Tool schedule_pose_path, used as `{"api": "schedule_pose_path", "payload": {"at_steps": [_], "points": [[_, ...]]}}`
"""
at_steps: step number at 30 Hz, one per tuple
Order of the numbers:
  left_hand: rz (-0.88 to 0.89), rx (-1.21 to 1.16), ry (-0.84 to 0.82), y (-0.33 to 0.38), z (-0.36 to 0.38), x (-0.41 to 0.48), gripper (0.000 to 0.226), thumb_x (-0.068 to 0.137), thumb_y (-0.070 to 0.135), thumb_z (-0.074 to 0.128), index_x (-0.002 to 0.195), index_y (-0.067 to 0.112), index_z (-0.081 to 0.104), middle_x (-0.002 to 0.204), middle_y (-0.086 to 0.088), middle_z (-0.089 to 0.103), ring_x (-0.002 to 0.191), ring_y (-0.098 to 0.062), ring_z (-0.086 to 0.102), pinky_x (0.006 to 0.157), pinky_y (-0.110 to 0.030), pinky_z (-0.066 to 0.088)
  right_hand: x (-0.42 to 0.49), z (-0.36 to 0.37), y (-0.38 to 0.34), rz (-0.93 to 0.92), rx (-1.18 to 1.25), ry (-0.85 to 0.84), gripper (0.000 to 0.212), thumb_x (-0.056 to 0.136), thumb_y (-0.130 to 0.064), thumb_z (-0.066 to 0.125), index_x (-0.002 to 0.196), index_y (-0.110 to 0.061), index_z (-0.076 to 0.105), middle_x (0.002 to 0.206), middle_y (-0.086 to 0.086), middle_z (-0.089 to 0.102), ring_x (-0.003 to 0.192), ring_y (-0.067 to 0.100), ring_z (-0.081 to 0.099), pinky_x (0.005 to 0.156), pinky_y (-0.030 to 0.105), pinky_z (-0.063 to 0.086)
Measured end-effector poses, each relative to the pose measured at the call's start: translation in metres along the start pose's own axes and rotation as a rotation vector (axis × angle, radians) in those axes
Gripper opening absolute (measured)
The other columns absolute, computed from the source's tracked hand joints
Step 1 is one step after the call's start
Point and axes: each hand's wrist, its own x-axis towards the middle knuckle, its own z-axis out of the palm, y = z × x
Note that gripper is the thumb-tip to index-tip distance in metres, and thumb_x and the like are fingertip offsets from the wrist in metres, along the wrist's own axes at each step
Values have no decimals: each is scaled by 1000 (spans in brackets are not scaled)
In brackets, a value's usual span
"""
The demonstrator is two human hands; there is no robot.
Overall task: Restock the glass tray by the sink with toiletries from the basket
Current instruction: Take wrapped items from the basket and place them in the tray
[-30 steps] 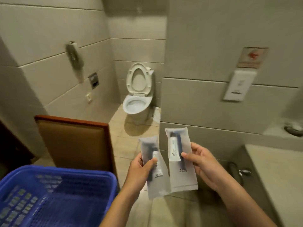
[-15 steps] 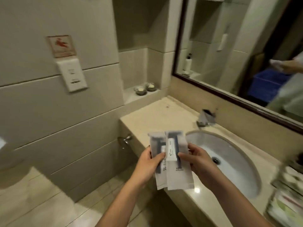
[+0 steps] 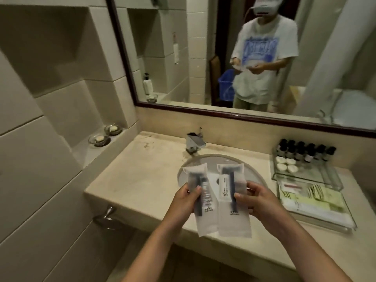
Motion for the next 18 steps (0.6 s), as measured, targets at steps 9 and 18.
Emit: {"api": "schedule_pose_path", "payload": {"at_steps": [9,18], "points": [[-12,56,-262,-19,47,13,23,98,29,44,117,25,57,110,3,67,100,-11,64,79,-24,55,-21,-10,18,-26,3,211,17,83,-1,64,93,-14,66,84,6,74,76,17,71,64,29,56],[-69,85,-438,-39,119,35,28,89,19,62,114,28,55,111,4,67,101,-13,65,81,-29,56,-30,-72,49,70,51,500,22,85,-4,63,105,-11,63,97,7,70,89,19,66,65,25,51]]}}
